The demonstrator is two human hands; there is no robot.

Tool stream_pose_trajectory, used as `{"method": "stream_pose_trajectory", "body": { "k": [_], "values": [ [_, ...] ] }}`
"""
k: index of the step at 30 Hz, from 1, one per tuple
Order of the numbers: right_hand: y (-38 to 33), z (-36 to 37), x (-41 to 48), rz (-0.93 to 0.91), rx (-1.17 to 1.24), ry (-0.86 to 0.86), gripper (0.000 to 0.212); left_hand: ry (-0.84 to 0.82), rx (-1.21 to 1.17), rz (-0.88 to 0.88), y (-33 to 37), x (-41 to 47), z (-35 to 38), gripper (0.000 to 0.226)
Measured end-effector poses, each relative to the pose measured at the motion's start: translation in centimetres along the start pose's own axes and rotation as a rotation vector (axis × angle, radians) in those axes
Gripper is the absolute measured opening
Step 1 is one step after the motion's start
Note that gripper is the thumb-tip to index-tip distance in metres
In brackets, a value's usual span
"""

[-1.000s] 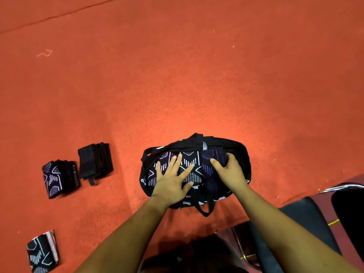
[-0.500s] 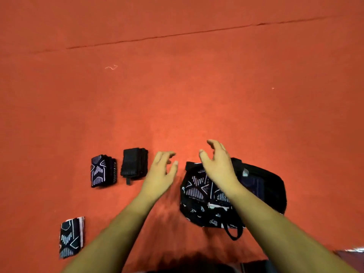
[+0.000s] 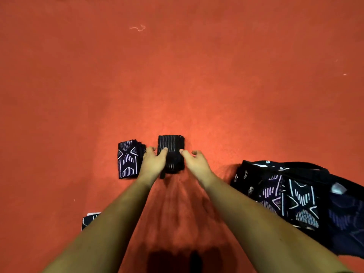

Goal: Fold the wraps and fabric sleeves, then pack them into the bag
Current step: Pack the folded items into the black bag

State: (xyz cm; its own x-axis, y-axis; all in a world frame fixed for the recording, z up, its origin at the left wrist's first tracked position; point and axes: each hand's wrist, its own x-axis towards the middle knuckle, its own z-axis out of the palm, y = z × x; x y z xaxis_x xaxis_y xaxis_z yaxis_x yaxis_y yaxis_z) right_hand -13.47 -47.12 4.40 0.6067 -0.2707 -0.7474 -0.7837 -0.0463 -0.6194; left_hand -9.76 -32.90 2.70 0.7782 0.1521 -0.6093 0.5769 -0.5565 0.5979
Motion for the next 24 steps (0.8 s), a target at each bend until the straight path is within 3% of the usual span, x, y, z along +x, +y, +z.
{"method": "stream_pose_trajectory", "body": {
  "k": [2, 5, 7, 9, 12, 17, 20, 24],
  "values": [
    [0.7, 1.7, 1.9, 0.031, 0.029, -0.017, 0.074, -0.02, -0.05, -0.061, -1.1, 2.0, 0.9, 0.068],
    [1.6, 3.6, 3.9, 0.06, 0.057, -0.013, 0.06, -0.09, -0.185, -0.149, -2.4, 3.7, 1.9, 0.067],
    [2.3, 5.0, 4.8, 0.077, 0.084, 0.019, 0.06, -0.135, -0.331, -0.225, -3.4, 4.6, 2.7, 0.082],
    [3.8, 6.2, 6.6, 0.069, 0.041, 0.074, 0.087, -0.173, -0.381, -0.25, -6.3, 6.8, 4.2, 0.095],
    [7.0, 7.2, 10.2, 0.069, 0.0, 0.106, 0.118, -0.183, -0.369, -0.258, -7.6, 7.5, 5.2, 0.089],
    [5.7, 5.5, 7.8, 0.059, -0.026, 0.069, 0.065, -0.186, -0.426, -0.226, -5.5, 2.8, 4.1, 0.05],
    [4.6, 4.1, 4.1, 0.029, 0.135, -0.033, 0.027, -0.237, -0.543, -0.2, -5.4, -0.3, 3.7, 0.034],
    [3.8, 1.6, -1.1, -0.045, 0.253, -0.119, 0.019, -0.328, -0.75, -0.165, -3.3, -4.6, 2.4, 0.039]
  ]
}}
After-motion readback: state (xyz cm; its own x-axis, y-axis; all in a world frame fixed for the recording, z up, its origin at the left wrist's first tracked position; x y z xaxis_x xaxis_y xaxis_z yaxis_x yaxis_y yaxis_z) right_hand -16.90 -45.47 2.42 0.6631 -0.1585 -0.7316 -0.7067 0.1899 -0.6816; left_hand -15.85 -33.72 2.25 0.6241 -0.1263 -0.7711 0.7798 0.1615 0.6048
